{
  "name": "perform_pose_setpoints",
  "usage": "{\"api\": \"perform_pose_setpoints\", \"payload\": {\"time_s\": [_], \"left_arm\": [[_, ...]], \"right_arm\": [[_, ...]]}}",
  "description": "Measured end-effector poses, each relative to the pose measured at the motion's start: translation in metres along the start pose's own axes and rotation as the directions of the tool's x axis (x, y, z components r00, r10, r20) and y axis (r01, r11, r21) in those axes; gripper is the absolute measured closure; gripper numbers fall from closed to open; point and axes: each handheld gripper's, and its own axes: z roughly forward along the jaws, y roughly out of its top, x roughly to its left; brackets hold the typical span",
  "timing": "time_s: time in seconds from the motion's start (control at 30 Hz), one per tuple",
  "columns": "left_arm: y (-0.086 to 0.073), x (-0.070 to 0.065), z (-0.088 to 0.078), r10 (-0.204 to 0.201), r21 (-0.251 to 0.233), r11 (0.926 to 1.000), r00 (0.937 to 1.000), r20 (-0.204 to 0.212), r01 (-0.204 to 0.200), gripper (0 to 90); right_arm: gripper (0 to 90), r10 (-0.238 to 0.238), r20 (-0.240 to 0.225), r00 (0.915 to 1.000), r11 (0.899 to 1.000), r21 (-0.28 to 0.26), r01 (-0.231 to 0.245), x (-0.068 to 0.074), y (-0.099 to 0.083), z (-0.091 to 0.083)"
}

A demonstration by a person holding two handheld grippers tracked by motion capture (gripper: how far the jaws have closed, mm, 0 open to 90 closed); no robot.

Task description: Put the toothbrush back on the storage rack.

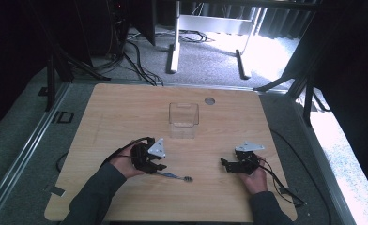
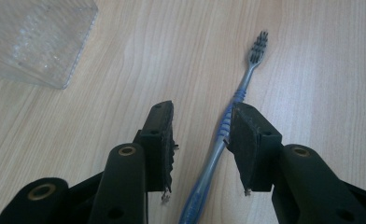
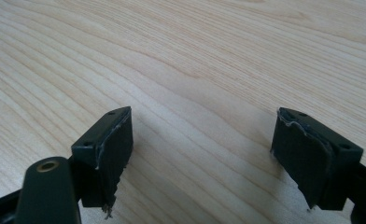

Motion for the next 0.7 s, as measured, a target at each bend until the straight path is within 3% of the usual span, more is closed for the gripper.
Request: {"api": "perform_pose_setpoints", "payload": {"time_s": [0.2,0.7], "left_arm": [[-0.0004,-0.0020,0.0020,0.044,0.004,0.9990,0.9989,0.020,-0.044,60.1],[-0.0014,-0.0059,0.0094,0.106,0.014,0.9942,0.9931,0.051,-0.107,61.6]], "right_arm": [[20.4,0.000,0.000,1.0000,1.000,0.000,0.000,0.0000,0.0000,0.0000],[20.3,0.000,0.000,1.0000,1.000,0.000,0.000,0.0000,0.0000,0.0000]]}}
